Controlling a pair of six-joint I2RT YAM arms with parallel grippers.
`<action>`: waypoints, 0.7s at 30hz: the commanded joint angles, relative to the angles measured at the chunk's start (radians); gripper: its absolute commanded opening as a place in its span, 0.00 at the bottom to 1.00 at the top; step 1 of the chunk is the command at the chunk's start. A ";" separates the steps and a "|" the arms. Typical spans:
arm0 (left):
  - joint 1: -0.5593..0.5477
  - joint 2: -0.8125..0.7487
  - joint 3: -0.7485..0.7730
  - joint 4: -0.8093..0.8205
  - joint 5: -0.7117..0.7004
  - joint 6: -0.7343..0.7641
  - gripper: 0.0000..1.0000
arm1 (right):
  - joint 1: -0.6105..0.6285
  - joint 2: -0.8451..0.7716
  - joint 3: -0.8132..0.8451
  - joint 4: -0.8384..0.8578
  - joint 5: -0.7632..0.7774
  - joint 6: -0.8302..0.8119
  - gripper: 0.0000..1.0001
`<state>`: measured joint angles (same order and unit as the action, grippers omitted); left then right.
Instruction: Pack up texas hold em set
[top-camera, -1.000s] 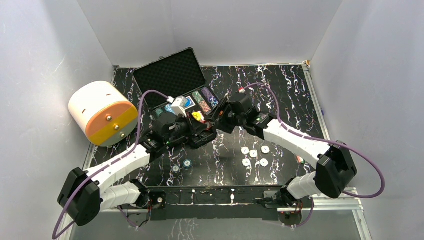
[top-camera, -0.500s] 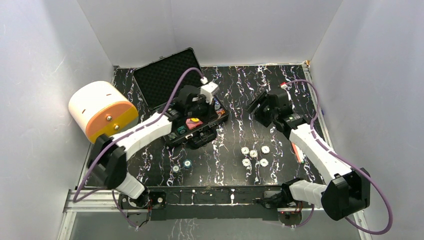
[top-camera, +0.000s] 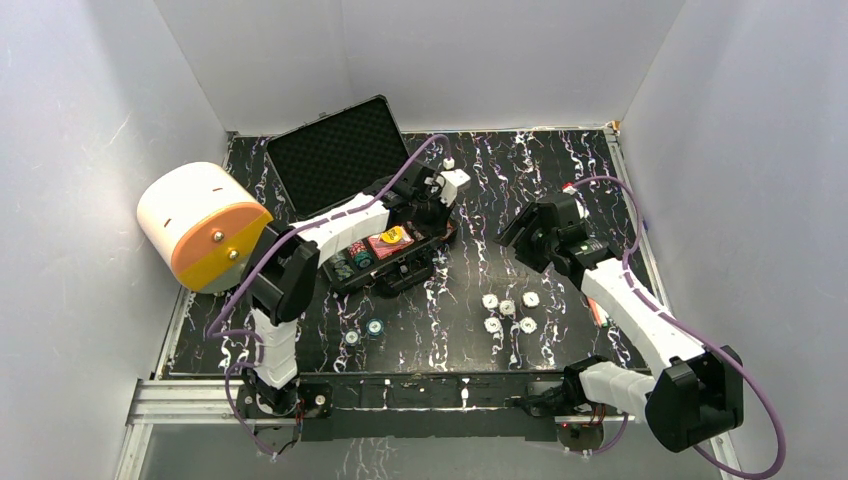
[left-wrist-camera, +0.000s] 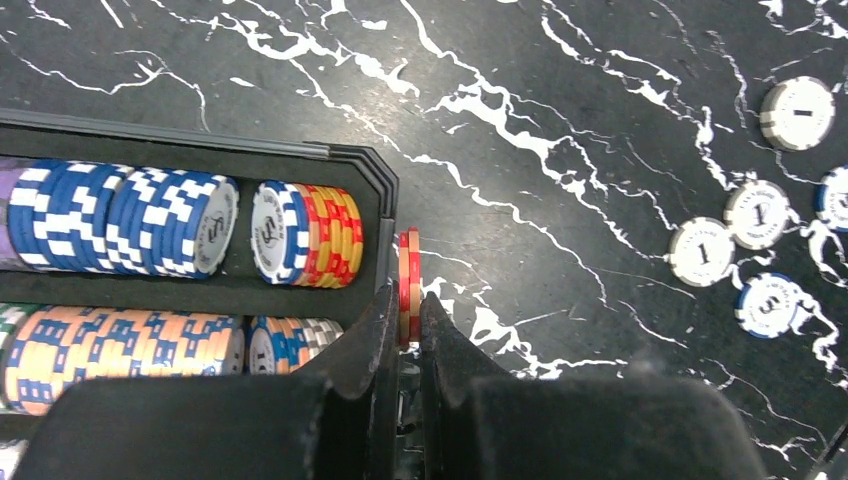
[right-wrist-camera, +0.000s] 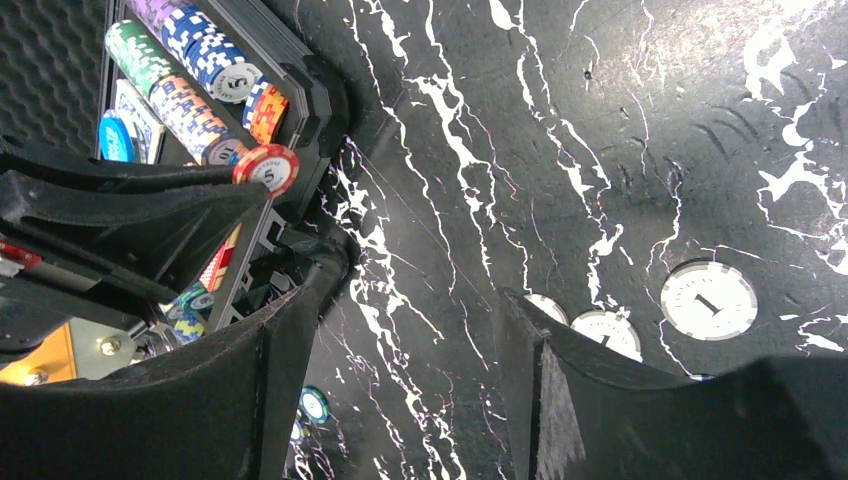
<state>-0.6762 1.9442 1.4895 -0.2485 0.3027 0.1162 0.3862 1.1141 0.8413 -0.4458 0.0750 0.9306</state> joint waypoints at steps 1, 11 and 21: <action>-0.002 0.002 0.060 -0.020 -0.059 0.050 0.00 | -0.005 0.008 0.012 0.028 -0.003 -0.022 0.72; -0.002 0.022 0.086 0.003 -0.159 0.077 0.00 | -0.005 0.021 0.015 0.025 -0.008 -0.022 0.72; -0.003 0.055 0.106 -0.010 -0.202 0.084 0.02 | -0.004 0.027 0.012 0.027 -0.015 -0.026 0.71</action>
<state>-0.6781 1.9781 1.5391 -0.2554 0.1299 0.1905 0.3862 1.1389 0.8413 -0.4458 0.0689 0.9154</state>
